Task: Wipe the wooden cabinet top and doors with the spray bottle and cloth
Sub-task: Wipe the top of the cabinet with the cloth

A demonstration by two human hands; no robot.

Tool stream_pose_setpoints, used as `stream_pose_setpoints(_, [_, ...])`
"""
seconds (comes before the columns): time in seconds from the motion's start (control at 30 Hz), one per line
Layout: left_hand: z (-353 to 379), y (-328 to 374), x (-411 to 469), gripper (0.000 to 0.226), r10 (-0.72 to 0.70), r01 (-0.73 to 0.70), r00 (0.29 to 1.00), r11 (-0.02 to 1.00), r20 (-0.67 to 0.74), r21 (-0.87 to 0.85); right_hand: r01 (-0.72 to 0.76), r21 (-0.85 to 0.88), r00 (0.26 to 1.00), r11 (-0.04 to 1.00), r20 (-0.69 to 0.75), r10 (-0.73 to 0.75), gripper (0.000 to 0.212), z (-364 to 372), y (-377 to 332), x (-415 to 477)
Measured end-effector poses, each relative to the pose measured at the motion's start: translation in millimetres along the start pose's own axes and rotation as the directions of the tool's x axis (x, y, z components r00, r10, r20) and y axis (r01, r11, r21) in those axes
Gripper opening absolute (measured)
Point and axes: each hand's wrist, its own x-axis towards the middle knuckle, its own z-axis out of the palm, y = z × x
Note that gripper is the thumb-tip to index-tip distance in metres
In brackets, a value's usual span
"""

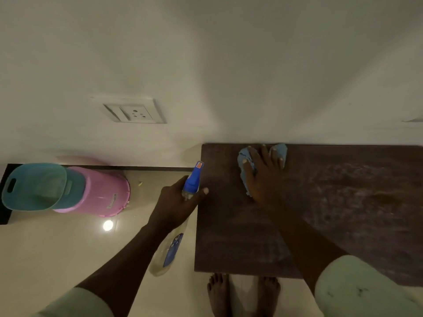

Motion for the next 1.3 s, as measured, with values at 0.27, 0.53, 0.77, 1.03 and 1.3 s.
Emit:
stream_pose_setpoints(0.27, [-6.2, 1.7, 6.3, 0.055, -0.018, 0.014, 0.998, 0.998, -0.062, -0.054, 0.290, 0.088, 0.932, 0.953, 0.203, -0.302, 0.063, 18.4, -11.5, -25.9])
stream_pose_setpoints(0.53, [-11.6, -14.8, 23.2, 0.055, 0.026, -0.032, 0.992, 0.998, -0.122, -0.046, 0.140, 0.066, 0.985, 0.988, 0.090, -0.146, 0.049, 35.3, -45.6, -60.4])
stream_pose_setpoints(0.77, [-9.3, -14.6, 33.6, 0.039, 0.047, -0.050, 0.988, 0.998, -0.144, -0.022, 0.181, 0.055, 0.967, 0.982, 0.170, -0.188, 0.066, 39.2, -56.0, 3.1])
stream_pose_setpoints(1.03, [-13.1, -11.6, 38.0, 0.031, 0.069, -0.073, 0.986, 0.997, -0.153, -0.019, 0.405, 0.082, 0.888, 0.911, 0.204, -0.413, 0.073, 48.1, -65.3, 20.0])
stream_pose_setpoints(1.3, [-9.6, -16.1, 32.0, 0.054, 0.044, -0.048, 0.988, 0.999, -0.146, -0.022, 0.288, 0.031, 0.947, 0.957, 0.140, -0.290, 0.066, 26.9, -37.3, 13.7])
